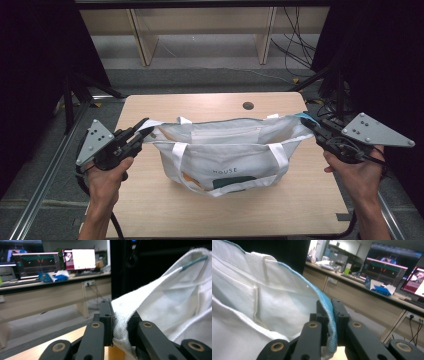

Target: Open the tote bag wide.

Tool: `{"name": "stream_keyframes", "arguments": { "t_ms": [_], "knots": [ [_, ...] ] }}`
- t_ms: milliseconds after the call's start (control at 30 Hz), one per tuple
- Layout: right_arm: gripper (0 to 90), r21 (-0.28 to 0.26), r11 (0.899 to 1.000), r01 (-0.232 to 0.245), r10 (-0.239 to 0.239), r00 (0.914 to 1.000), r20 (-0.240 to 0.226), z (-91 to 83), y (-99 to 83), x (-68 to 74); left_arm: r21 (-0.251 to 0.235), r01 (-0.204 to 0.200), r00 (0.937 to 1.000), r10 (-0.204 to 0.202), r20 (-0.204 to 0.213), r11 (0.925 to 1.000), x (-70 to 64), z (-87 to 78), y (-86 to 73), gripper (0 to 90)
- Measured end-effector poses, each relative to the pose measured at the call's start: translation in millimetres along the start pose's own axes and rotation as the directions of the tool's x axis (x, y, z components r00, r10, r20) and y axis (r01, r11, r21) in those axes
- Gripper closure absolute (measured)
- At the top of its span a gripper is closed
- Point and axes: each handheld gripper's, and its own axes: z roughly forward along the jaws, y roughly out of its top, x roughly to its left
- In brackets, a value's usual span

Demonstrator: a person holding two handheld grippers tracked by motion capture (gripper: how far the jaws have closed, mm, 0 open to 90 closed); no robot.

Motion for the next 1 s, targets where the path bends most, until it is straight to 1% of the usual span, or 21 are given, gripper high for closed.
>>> {"name": "stream_keyframes", "arguments": {
  "t_ms": [100,133,167,200,233,267,300,333,367,400,433,467,533,600,733,800,833,867,933,967,1000],
  "knots": [
    [86.0,0.017,1.0,0.017,-0.017,0.9997,0.015,5.4,-9.6,-1.7,0.012,0.008,0.9996,-0.008,0.027,0.9999,3.1,5.4,-9.6,80.6],
    [86.0,0.021,1.0,0.008,-0.009,0.9997,0.021,6.1,-13.1,-2.7,0.025,0.003,0.9995,-0.004,0.03,0.9997,2.4,6.9,-11.7,80.6],
    [86.0,0.031,0.999,-0.019,0.018,0.9996,0.02,6.1,-15.7,-1.9,0.048,-0.017,0.9992,0.015,0.036,0.9987,0.7,9.8,-14.8,80.5],
    [86.0,0.036,0.999,-0.006,0.005,0.9996,0.029,6.7,-19.4,-3.9,0.056,-0.043,0.9981,0.04,0.048,0.9975,0.2,13.3,-17.2,80.5],
    [86.0,0.049,0.999,-0.014,0.013,0.9993,0.035,6.2,-22.6,-4.0,0.065,-0.054,0.9976,0.051,0.047,0.9964,-0.2,15.9,-19.6,80.5],
    [86.0,0.049,0.999,-0.005,0.004,0.9995,0.03,6.7,-26.2,-5.2,0.09,-0.016,0.9993,0.013,0.036,0.9958,-2.6,16.2,-22.5,80.4],
    [86.0,0.054,0.998,-0.018,0.016,0.9991,0.038,6.8,-29.0,-4.3,0.082,-0.044,0.9982,0.04,0.045,0.9956,0.4,21.1,-25.5,80.4],
    [86.0,0.055,0.998,-0.024,0.022,0.999,0.038,7.5,-33.6,-4.6,0.087,-0.043,0.9983,0.04,0.042,0.9953,1.1,22.9,-27.8,80.4],
    [86.0,0.058,0.998,-0.013,0.01,0.999,0.043,7.7,-36.1,-5.2,0.096,-0.039,0.9984,0.035,0.044,0.9947,1.7,25.6,-31.9,80.4],
    [86.0,0.062,0.997,-0.035,0.033,0.9987,0.039,8.4,-39.0,-3.6,0.101,-0.04,0.9982,0.035,0.049,0.9941,2.5,27.5,-34.6,80.4],
    [86.0,0.059,0.998,-0.018,0.017,0.9995,0.028,9.2,-40.6,-5.0,0.116,-0.049,0.9978,0.043,0.05,0.9921,3.7,28.6,-36.6,80.3],
    [86.0,0.065,0.998,-0.022,0.02,0.9993,0.032,10.3,-42.1,-4.2,0.126,-0.053,0.9976,0.047,0.051,0.9906,4.5,29.4,-38.3,80.2],
    [86.0,0.091,0.996,-0.015,0.013,0.9995,0.03,11.8,-44.0,-2.9,0.139,-0.041,0.9982,0.034,0.049,0.9894,6.3,30.8,-44.0,80.1],
    [86.0,0.114,0.993,0.011,-0.015,0.9993,0.034,14.6,-47.1,0.1,0.169,-0.049,0.9976,0.04,0.056,0.9844,8.0,31.3,-49.9,80.0],
    [85.9,0.17,0.985,0.009,-0.013,0.9998,0.018,22.0,-59.5,4.1,0.209,-0.039,0.9963,0.022,0.083,0.9772,11.2,32.4,-66.9,79.8],
    [85.9,0.19,0.982,0.002,-0.004,1.0,0.009,24.5,-64.3,4.8,0.238,-0.05,0.9956,0.029,0.089,0.97,12.1,33.6,-72.3,79.7],
    [85.9,0.192,0.981,0.003,-0.005,0.9999,0.01,26.5,-66.4,4.8,0.25,-0.036,0.9961,0.014,0.087,0.9676,13.1,35.9,-76.6,79.6],
    [85.9,0.211,0.978,0.007,-0.008,1.0,0.004,28.6,-68.7,3.8,0.257,-0.039,0.9963,0.018,0.084,0.9656,14.2,37.6,-79.2,79.6],
    [85.9,0.223,0.975,-0.003,0.002,1.0,0.005,32.8,-73.8,3.9,0.28,-0.039,0.9963,0.016,0.085,0.9592,15.1,41.6,-86.7,79.6],
    [85.9,0.228,0.974,0.001,-0.001,1.0,0.002,34.2,-75.9,3.3,0.293,-0.013,0.9964,-0.012,0.084,0.956,14.1,43.8,-91.8,79.6],
    [85.9,0.24,0.971,-0.001,0.002,1.0,-0.002,36.0,-79.6,2.6,0.302,-0.022,0.9964,-0.004,0.085,0.9531,15.1,44.7,-93.6,79.7]
  ]
}}
